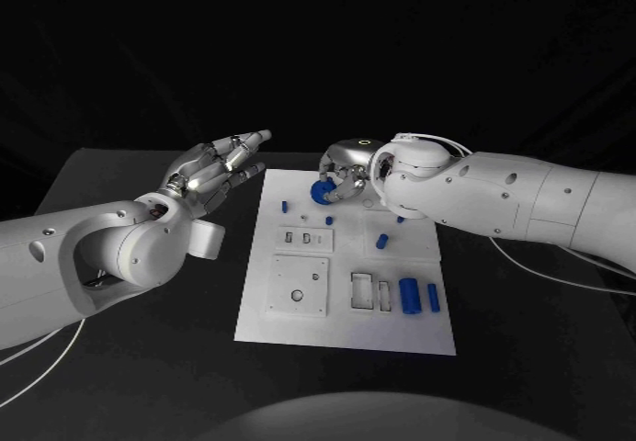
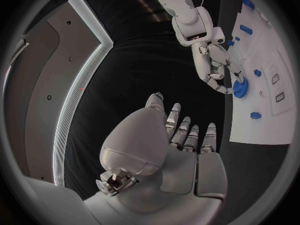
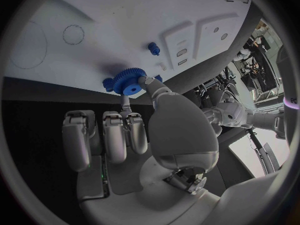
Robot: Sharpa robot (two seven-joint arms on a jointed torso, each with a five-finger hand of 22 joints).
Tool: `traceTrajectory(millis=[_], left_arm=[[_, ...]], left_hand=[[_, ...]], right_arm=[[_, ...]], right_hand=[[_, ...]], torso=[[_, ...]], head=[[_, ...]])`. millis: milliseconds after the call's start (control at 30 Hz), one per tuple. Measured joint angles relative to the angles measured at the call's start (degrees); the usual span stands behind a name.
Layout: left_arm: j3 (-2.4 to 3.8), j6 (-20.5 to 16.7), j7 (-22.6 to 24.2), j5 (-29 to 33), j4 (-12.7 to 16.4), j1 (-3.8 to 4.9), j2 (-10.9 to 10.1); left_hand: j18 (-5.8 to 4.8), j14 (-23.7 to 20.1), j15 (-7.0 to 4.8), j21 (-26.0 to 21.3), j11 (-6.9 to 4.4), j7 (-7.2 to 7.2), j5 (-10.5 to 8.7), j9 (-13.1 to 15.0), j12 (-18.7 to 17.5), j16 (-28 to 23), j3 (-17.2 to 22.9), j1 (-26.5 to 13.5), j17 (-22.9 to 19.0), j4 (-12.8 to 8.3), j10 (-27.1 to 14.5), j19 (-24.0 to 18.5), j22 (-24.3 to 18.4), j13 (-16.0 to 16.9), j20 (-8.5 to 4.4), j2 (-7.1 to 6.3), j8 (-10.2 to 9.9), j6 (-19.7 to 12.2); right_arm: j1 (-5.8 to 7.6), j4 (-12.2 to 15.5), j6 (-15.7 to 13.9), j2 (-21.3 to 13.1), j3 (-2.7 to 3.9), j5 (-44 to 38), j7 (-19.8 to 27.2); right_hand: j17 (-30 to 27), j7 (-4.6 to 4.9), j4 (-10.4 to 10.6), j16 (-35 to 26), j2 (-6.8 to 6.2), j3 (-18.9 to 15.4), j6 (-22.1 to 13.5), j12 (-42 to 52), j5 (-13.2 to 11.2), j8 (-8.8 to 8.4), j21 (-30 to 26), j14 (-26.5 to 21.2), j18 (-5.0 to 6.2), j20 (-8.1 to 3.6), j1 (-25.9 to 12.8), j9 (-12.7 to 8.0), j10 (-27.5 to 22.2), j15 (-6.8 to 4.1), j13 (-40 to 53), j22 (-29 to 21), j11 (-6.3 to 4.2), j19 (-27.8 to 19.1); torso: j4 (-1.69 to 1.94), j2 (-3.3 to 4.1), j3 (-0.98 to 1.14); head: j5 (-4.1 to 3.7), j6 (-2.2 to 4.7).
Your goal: Assemble the parts on the task board
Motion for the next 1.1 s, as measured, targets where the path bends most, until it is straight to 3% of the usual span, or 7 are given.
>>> traceTrajectory(millis=[267, 433, 600, 833, 933, 1067, 1100], left_arm=[[0.0, 0.0, -0.1, 0.0, 0.0, 0.0, -0.1], [0.0, 0.0, -0.1, 0.0, 0.0, 0.0, 0.0], [0.0, 0.0, -0.2, 0.0, 0.0, 0.0, 0.0], [0.0, 0.0, -0.3, 0.0, 0.0, 0.0, 0.0], [0.0, 0.0, -0.3, 0.0, 0.0, 0.0, 0.0], [0.0, 0.0, -0.3, 0.0, 0.0, 0.0, -0.1], [0.0, 0.0, -0.3, 0.0, 0.1, 0.0, -0.1]], left_hand=[[0.0, 0.0, 0.0, 0.0, 0.0, 0.0, 0.0, 0.0, 0.0, 0.0, 0.0, 0.0, 0.0, 0.0, 0.0, 0.0, 0.0, 0.0, 0.0, 0.0, 0.0, 0.0], [0.0, 0.0, 0.0, 0.0, 0.0, 0.0, 0.0, 0.0, 0.0, 0.0, 0.0, 0.0, 0.0, 0.0, 0.0, 0.0, 0.0, 0.0, 0.0, 0.0, 0.0, 0.0], [0.0, 0.0, 0.0, 0.0, 0.0, 0.0, 0.0, 0.0, 0.0, 0.0, 0.0, 0.0, 0.0, 0.0, 0.0, 0.0, 0.0, 0.0, 0.0, 0.0, 0.0, 0.0], [0.0, 0.0, 0.0, 0.0, 0.0, 0.0, 0.0, 0.0, 0.0, 0.2, 0.0, 0.2, 0.0, 0.0, 0.0, 0.0, 0.0, 0.0, 0.0, -0.23, 0.0, 0.0], [0.0, 0.0, 0.0, 0.0, 0.0, 0.0, 0.0, 0.0, 0.0, 0.2, 0.0, 0.2, 0.0, 0.0, 0.0, 0.0, 0.0, 0.0, 0.0, -0.23, 0.0, 0.0], [0.0, 0.0, 0.0, 0.0, 0.0, 0.0, 0.0, 0.0, 0.0, 0.2, 0.0, 0.2, 0.0, 0.0, 0.0, 0.0, 0.0, 0.0, 0.0, -0.23, 0.0, 0.0], [0.0, 0.0, 0.0, 0.0, 0.0, 0.0, 0.0, 0.0, 0.0, 0.2, 0.0, 0.2, 0.0, 0.0, 0.0, 0.0, 0.0, 0.0, 0.0, -0.23, 0.0, 0.0]], right_arm=[[-0.51, -1.7, 0.6, 1.1, 0.08, 0.1, 0.0], [-0.73, -2.1, 0.8, 1.3, 0.06, 0.1, 0.0], [-0.92, -2.3, 1.1, 1.3, 0.03, 0.1, 0.1], [-1.06, -2.3, 1.5, 1.3, 0.02, 0.2, 0.1], [-1.09, -2.3, 1.5, 1.2, 0.02, 0.2, 0.1], [-1.13, -1.9, 1.5, 0.7, 0.02, 0.2, 0.3], [-1.13, -1.8, 1.4, 0.7, 0.02, 0.2, 0.3]], right_hand=[[0.0, -0.01, -0.1, 0.0, 0.0, 0.4, 0.0, 0.0, -0.1, -0.32, 0.0, 0.0, 0.0, 0.0, 0.0, 0.0, 0.0, 0.0, 0.0, 0.0, 0.0, 0.0], [0.0, -0.02, 0.1, 0.0, 0.0, 1.4, 0.0, 0.0, -0.2, -2.84, -0.2, 0.0, 0.0, 0.07, 0.0, -0.4, 0.1, 0.0, 0.0, 0.0, 0.29, 0.1], [0.0, -1.03, 0.2, 0.0, 0.0, 2.6, -0.1, 0.0, -0.2, -7.66, -0.5, 0.0, -0.01, 0.21, 0.0, -4.4, 0.0, 0.0, 0.0, 0.0, 0.84, 0.2], [0.0, -1.05, -0.2, 0.0, -0.6, 3.6, -4.6, 0.0, -0.1, -13.84, -0.5, 0.0, -0.01, 0.42, -0.6, -9.6, 0.0, 0.0, 0.0, 0.0, 0.84, 0.4], [0.0, -1.52, -0.2, 0.0, -0.6, 3.6, -7.6, 0.0, -1.6, -14.72, -0.7, 0.0, 0.0, 0.42, -0.6, -11.9, 0.0, 0.0, 0.0, 0.0, 0.84, 0.4], [0.0, -2.38, 0.0, 0.0, -0.9, 2.5, -16.6, 0.0, -7.3, -15.26, -1.3, 0.0, -0.01, 0.39, -0.9, -18.0, 0.0, 0.0, 0.0, 0.0, 0.2, 0.4], [0.0, -2.47, 0.1, 0.0, -0.9, 2.4, -17.2, 0.0, -7.6, -15.26, -1.3, 0.0, -0.01, 0.36, -0.9, -18.4, 0.0, 0.0, 0.0, 0.0, 0.2, 0.4]], torso=[[-0.04, -0.03, 0.03], [-0.04, -0.03, 0.03], [-0.04, -0.03, 0.03], [-0.06, -0.04, 0.03], [-0.07, -0.04, 0.03], [-0.06, -0.04, 0.03], [-0.06, -0.04, 0.03]], head=[[-0.03, -0.1], [-0.05, -0.16], [-0.06, -0.26], [-0.02, -0.3], [0.01, -0.3], [0.05, -0.31], [0.06, -0.32]])
